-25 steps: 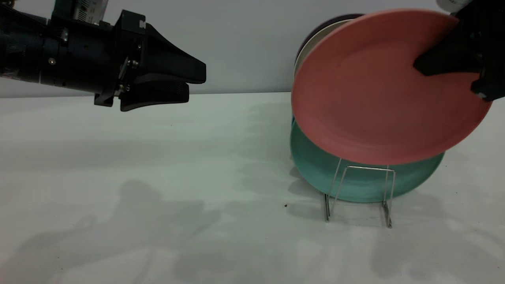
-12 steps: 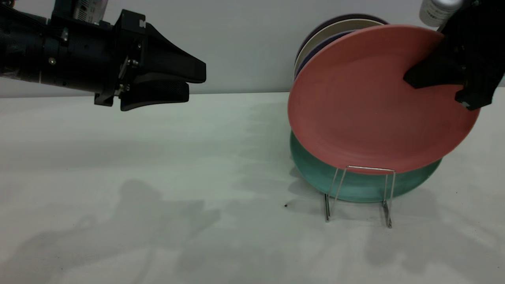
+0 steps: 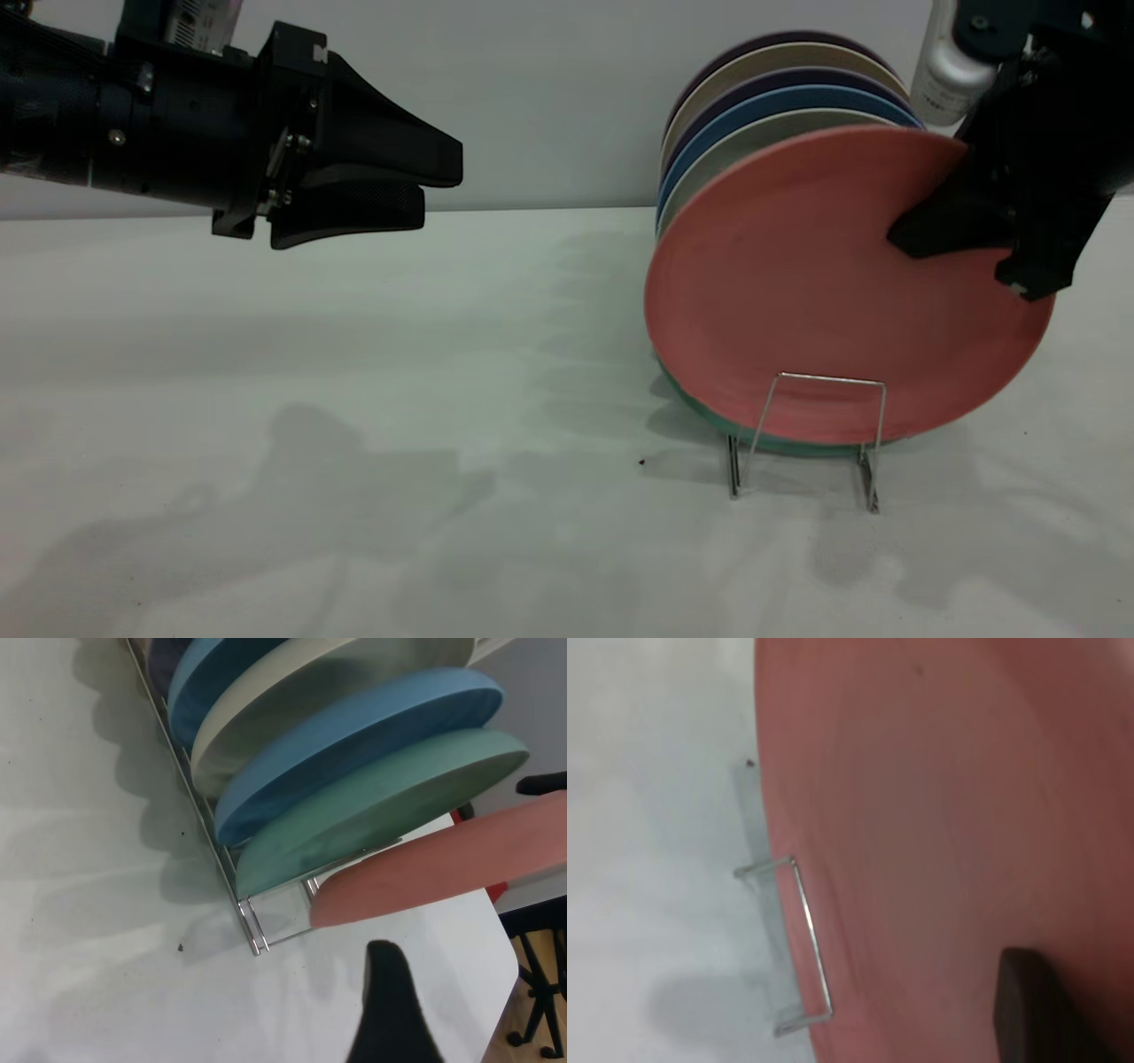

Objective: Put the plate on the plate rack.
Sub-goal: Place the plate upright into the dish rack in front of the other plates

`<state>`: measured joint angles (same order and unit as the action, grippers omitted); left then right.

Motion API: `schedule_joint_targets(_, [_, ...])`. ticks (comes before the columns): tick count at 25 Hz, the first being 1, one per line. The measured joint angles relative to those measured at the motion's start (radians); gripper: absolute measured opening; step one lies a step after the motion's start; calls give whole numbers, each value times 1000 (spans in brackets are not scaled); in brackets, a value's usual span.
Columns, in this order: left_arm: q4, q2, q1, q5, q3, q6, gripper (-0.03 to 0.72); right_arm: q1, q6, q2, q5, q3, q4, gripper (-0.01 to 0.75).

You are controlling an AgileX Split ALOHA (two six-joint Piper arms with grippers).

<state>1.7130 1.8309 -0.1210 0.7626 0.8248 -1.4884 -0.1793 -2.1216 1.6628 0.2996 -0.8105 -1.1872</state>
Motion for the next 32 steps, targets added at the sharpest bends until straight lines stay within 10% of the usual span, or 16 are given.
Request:
schedule_joint_targets(22, [0,0,0,0,0,-1,519,0,0,29,1,-2,-1,134])
schedule_joint_targets(32, [0,0,0,0,0,-1,519,-1,-1,29,13,-2,-2,289])
